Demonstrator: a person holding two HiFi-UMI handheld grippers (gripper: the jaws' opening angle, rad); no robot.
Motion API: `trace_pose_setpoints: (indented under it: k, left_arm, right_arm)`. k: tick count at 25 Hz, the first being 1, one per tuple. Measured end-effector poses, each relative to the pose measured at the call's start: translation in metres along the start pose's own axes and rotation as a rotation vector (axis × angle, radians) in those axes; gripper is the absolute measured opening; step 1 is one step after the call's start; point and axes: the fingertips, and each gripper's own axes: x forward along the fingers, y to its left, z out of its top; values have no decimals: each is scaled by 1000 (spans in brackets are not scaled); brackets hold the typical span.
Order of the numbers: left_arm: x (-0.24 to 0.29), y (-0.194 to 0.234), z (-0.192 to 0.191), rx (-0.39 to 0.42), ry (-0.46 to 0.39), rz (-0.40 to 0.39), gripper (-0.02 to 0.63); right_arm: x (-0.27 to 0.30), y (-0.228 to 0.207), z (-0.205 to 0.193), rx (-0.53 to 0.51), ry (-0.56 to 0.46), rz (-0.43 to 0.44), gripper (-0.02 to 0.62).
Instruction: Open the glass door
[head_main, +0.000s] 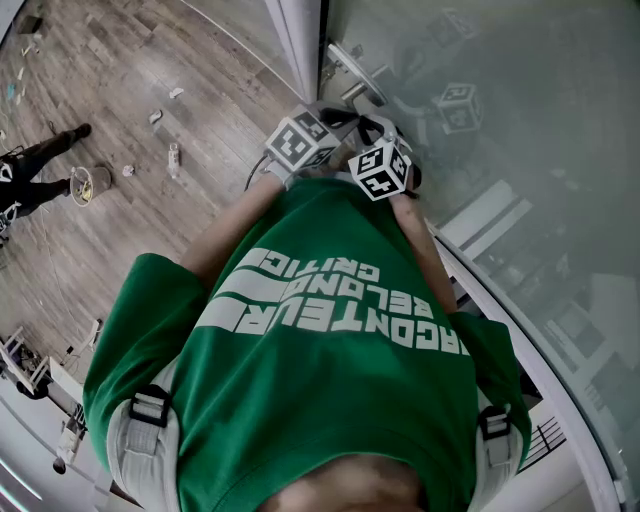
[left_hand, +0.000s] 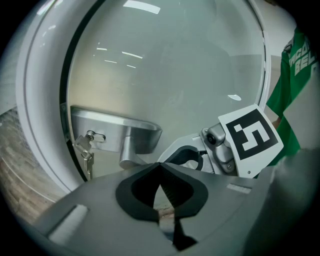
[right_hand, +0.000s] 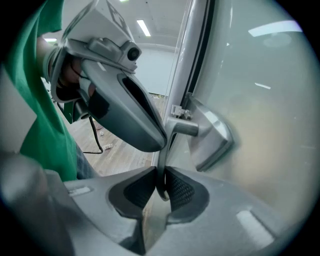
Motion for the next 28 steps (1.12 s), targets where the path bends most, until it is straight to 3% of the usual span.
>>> trace_pose_setpoints:
  k: [28]
  left_arm:
    - [18, 5, 33, 65, -28, -54, 14]
  right_arm:
    - [-30, -46, 11, -14, -52, -118, 67]
